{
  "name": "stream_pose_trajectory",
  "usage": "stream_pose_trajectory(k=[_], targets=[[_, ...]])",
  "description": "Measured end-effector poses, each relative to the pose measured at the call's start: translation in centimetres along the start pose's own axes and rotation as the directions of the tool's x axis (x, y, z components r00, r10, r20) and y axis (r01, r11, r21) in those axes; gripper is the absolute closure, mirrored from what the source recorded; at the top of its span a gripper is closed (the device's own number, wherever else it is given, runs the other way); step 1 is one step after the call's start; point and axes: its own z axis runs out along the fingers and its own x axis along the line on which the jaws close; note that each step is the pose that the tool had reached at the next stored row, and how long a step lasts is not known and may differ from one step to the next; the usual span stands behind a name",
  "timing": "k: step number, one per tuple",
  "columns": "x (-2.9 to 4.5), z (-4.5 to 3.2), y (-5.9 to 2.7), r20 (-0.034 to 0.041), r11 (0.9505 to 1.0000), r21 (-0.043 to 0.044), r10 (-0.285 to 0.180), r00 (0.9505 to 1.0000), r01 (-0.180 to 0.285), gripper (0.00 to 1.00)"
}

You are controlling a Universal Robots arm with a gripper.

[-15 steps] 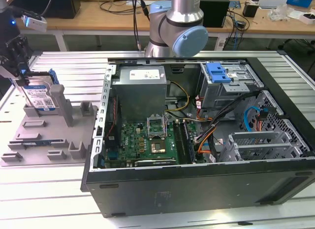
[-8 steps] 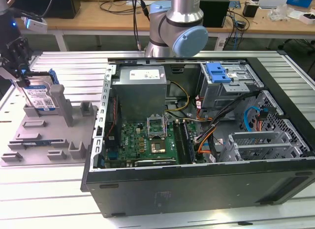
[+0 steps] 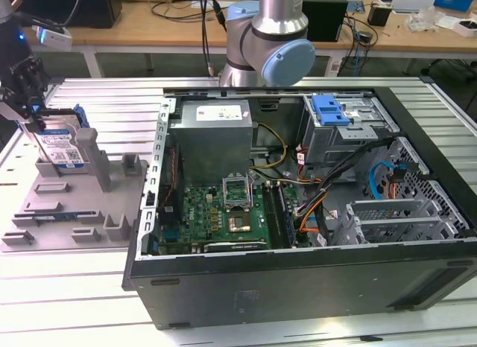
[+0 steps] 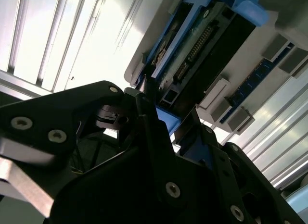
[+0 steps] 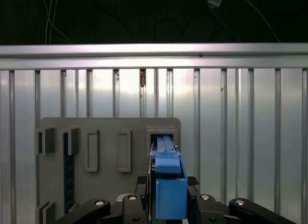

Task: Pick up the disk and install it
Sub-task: 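Pick up the disk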

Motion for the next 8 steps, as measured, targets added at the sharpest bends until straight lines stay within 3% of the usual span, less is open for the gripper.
stream_pose_trajectory(k=[8], targets=[[-0.09, 0.01, 0.11, -0.0012, 1.0, 0.0001, 0.0, 1.0, 0.0, 0.58]])
